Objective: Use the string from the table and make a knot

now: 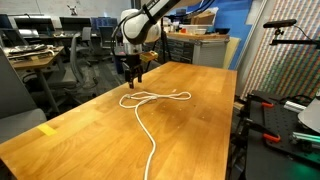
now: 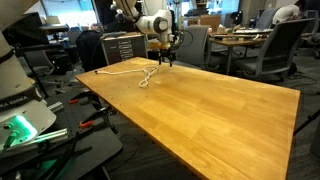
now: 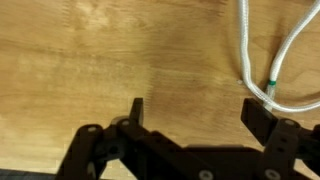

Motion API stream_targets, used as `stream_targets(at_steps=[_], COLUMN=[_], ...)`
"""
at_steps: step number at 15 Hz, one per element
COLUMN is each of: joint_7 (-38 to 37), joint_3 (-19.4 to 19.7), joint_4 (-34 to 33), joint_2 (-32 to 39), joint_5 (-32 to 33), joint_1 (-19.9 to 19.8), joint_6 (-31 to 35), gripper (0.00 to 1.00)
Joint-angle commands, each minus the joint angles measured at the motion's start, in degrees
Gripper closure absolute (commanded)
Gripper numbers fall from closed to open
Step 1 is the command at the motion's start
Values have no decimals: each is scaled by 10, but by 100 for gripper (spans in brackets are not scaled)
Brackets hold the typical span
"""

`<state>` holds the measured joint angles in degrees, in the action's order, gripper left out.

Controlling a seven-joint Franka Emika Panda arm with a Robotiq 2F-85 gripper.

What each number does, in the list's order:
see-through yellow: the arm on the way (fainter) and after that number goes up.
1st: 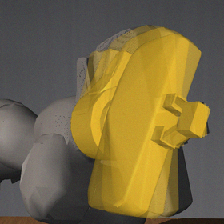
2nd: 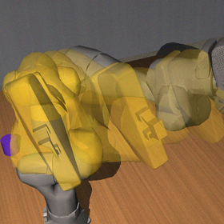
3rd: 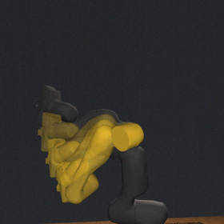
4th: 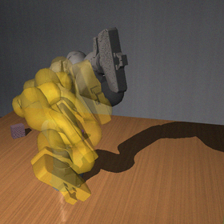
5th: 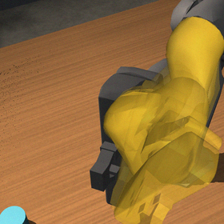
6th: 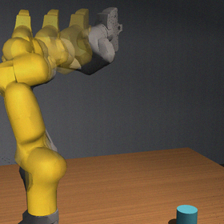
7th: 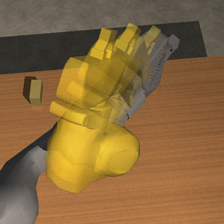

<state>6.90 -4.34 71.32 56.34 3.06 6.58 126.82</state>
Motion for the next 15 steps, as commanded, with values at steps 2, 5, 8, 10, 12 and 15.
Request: stream_targets(at_steps=[2,5,8,10,12,15], joint_7=[76,115,98,107,115,123], joint_3=[-12,-15,-10,-16,-21,-27], joint_4=[127,185,143,154,167,179], joint_2=[-77,-99,-69,-77,-85,-88], joint_5=[16,22,16,11,10,11], joint_1=[-17,-28,-21,-29,-32,-34], joint_6=[61,87,60,68,74,79], gripper=[0,0,0,0,0,0])
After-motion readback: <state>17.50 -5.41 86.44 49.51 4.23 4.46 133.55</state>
